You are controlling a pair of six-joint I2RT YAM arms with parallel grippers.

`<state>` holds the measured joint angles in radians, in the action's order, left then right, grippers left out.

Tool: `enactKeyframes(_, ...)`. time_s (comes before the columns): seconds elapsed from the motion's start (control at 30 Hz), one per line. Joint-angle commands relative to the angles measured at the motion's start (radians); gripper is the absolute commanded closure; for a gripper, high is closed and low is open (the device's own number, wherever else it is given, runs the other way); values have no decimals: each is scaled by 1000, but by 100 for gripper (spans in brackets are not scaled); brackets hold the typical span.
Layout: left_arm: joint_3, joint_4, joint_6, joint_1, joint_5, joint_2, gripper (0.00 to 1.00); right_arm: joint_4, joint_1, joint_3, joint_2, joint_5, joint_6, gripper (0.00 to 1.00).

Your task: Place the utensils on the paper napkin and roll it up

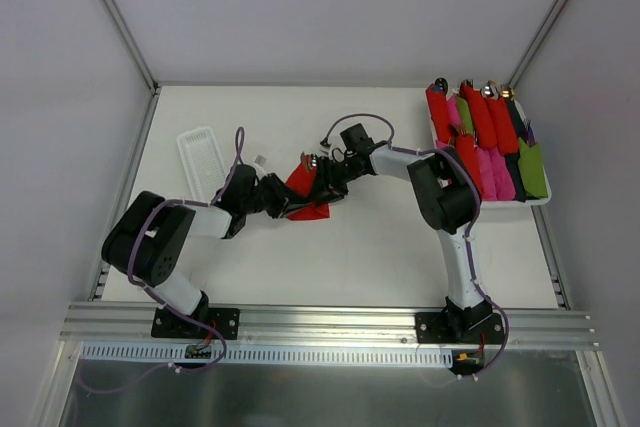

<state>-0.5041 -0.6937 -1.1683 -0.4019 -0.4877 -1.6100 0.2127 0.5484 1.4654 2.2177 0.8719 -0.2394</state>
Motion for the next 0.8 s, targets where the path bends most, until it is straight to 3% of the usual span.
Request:
enactKeyframes(0.0, -40, -12, 36, 29, 6, 47, 84, 4, 5, 21, 13, -1, 0, 56)
enactKeyframes(0.1, -82, -3, 42, 60, -12, 38, 83, 4, 4, 18, 13, -4, -8, 51)
enactKeyframes(0.3, -221, 92, 61, 112, -55, -37, 82, -4, 4, 13, 14, 7, -17, 51)
enactKeyframes(0.53, -352, 192, 79, 112, -92, -177, 82, -22, 5, 1, 7, 9, -17, 58)
enactKeyframes(0.77, -392, 287, 131, 100, -103, -205, 90, -22, 4, 0, 10, -4, -24, 70)
